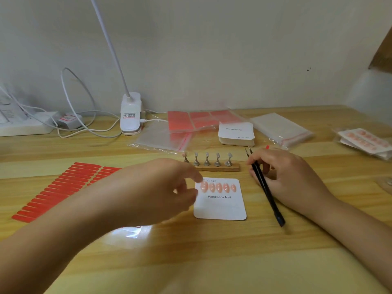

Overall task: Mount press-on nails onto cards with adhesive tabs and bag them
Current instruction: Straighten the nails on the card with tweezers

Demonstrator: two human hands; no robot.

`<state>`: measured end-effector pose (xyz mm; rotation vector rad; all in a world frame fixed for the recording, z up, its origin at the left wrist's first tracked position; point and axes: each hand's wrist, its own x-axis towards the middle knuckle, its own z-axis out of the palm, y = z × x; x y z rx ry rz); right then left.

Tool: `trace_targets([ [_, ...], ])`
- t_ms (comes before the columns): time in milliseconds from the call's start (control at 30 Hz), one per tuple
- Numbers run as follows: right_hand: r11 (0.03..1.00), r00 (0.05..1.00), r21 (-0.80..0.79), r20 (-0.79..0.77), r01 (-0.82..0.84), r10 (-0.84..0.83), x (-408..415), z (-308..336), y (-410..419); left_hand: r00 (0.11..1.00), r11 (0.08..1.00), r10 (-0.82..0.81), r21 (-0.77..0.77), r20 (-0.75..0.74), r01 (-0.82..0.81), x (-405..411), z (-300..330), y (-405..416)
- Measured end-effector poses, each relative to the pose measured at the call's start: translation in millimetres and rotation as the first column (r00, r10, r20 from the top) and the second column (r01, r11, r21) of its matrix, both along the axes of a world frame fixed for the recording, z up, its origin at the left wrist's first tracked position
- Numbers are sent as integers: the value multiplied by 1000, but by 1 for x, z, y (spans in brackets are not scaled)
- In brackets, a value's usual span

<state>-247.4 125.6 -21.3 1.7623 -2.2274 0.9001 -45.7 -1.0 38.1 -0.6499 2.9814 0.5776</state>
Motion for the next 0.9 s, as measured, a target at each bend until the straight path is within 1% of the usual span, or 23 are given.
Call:
trace_targets([
  [33,1000,1000,24,-1,7,-7,0,0,0,997,992,-68,-108,-32,65,3,3,8],
  [67,999,1000,39,-3,16,-16,0,1,0,988,978,-137,-167,-67,124,3,3,15],
  [133,998,1000,59,-12,29,-29,1,2,0,966,946,-253,-219,-47,237,0,2,31],
  [200,997,999,73,-24,36,-34,2,2,1,961,937,-277,-220,0,270,-2,-8,45],
  [267,996,998,82,-34,47,-44,2,3,1,951,905,-308,-315,-25,285,0,-17,56],
  [333,994,998,93,-37,61,-58,3,4,1,962,921,-273,-297,-24,254,4,-22,59],
  [467,994,998,95,-32,55,-52,5,6,2,967,900,-253,-376,-38,221,5,-35,57],
  [533,994,998,93,-39,52,-48,6,6,2,970,912,-237,-357,-58,202,3,-35,57],
  [633,995,997,88,-51,54,-49,6,6,1,965,922,-256,-313,-53,227,0,-30,54],
  [800,996,997,72,-64,53,-48,4,3,0,977,928,-215,-314,-8,202,1,-32,53],
  [833,996,997,75,-65,49,-45,4,3,0,975,923,-223,-322,-4,209,2,-31,54],
  [900,996,997,72,-60,44,-40,5,3,0,954,906,-296,-334,-54,262,1,-23,57],
])
